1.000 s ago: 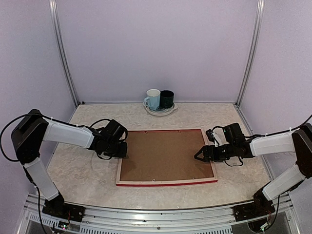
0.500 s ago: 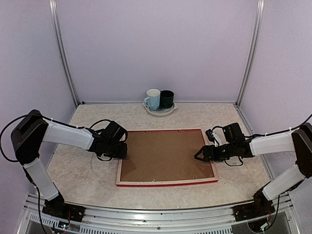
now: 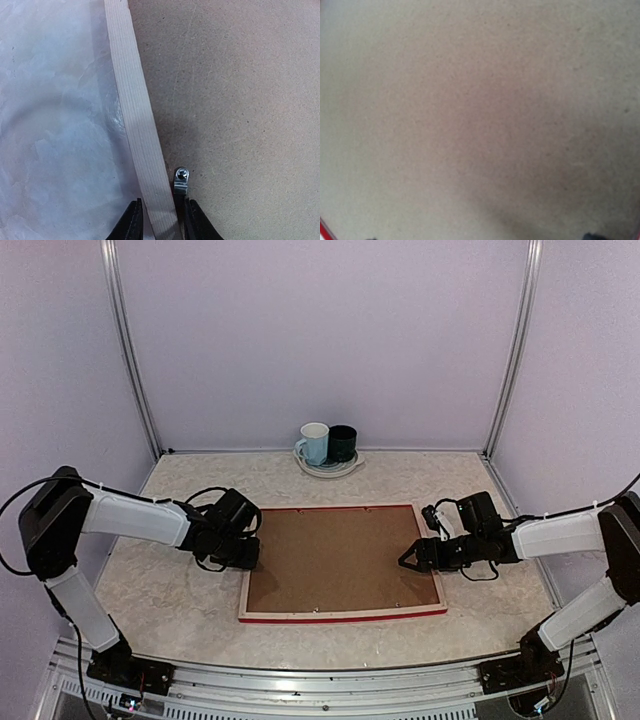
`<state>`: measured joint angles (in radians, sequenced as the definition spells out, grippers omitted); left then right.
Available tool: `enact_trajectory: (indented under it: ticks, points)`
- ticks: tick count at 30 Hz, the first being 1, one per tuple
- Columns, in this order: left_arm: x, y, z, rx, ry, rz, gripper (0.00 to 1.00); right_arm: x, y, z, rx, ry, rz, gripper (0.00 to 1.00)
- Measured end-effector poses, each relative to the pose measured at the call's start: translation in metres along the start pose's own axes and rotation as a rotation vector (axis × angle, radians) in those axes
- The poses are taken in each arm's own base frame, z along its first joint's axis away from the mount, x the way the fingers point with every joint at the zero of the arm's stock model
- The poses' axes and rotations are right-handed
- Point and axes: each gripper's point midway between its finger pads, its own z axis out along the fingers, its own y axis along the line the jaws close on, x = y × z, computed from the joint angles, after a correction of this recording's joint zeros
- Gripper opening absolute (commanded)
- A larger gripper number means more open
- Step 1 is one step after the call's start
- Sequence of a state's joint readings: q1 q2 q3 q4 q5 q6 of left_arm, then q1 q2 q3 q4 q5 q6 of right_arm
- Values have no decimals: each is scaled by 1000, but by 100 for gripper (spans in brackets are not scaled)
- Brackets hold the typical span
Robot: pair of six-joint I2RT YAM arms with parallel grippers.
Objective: Put the photo into the frame
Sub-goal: Press the fastener onto the backboard.
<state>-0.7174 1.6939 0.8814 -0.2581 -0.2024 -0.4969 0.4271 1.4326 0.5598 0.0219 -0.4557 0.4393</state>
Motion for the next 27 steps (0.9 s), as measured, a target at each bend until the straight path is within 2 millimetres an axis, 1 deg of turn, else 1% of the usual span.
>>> enact_trajectory:
  ticks: [7, 10, 12, 17, 21, 22, 27]
  points:
    - [-3, 1, 3, 9, -5, -7, 27, 0, 0, 0, 0, 0, 0, 88]
    - [-4, 0, 4, 13, -12, -9, 23, 0, 0, 0, 0, 0, 0, 88]
    - [-6, -1, 5, 15, -20, -11, 18, 0, 0, 0, 1, -1, 0, 88]
    - [-13, -3, 9, 20, -39, -28, 9, 0, -1, 0, 4, -1, 1, 88]
    - [-14, -3, 10, 19, -45, -29, 1, 0, -1, 1, 4, -1, 0, 88]
    - [-14, -3, 11, 19, -46, -29, 0, 0, -1, 2, 3, -2, -1, 88]
    - [-16, -3, 13, 15, -55, -30, 0, -1, -1, 2, 2, -4, -2, 88]
